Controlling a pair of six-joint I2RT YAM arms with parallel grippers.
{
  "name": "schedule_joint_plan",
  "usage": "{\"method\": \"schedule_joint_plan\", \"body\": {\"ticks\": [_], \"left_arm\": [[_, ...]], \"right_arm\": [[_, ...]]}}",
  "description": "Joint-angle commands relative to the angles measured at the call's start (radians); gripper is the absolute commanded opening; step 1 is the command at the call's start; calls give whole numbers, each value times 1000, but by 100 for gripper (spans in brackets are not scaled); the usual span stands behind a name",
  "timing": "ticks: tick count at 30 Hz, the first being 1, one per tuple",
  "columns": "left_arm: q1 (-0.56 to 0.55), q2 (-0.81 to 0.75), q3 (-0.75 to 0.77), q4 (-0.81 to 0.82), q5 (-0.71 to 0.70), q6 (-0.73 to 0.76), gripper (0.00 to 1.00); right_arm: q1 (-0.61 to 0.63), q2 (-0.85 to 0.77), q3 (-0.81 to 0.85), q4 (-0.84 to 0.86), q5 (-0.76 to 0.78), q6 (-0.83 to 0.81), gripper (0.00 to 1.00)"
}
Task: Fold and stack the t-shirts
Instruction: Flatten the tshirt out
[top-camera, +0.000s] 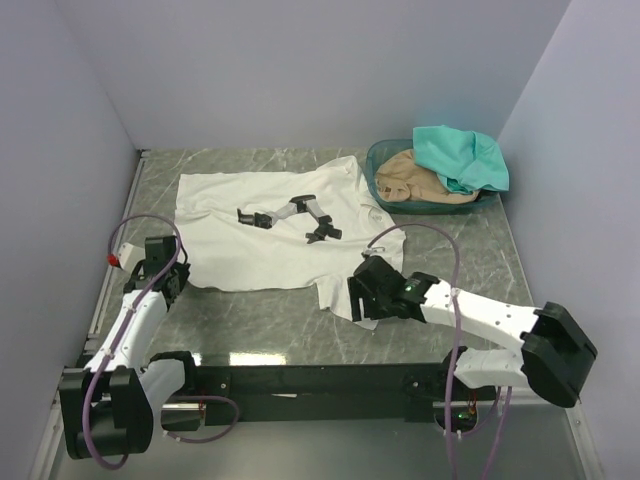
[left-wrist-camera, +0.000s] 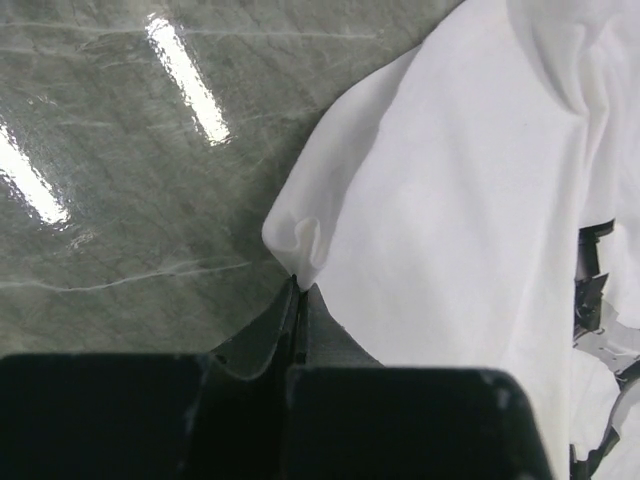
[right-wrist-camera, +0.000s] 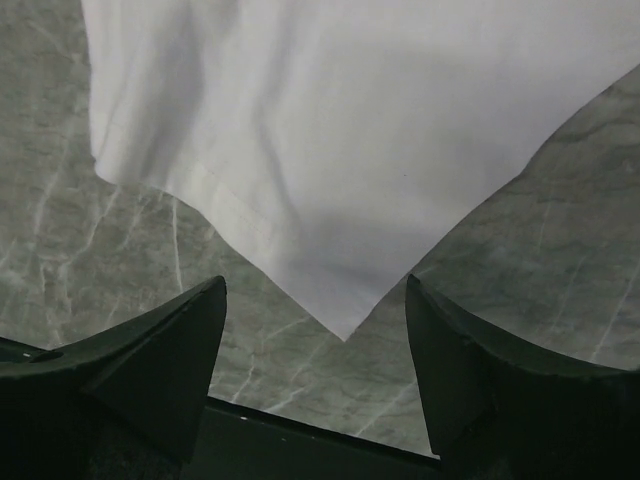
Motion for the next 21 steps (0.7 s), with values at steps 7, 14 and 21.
{"method": "schedule_joint_plan", "body": {"ticks": [7, 14, 21], "left_arm": [[2, -52, -8, 12, -9, 8, 1], [2, -39, -7, 9, -12, 10, 1], [2, -68, -11, 6, -19, 2, 1]], "right_arm": [[41, 173, 13, -30, 1, 89, 74], [52, 249, 30, -39, 21, 96, 62], [52, 262, 40, -50, 27, 112, 9]]}}
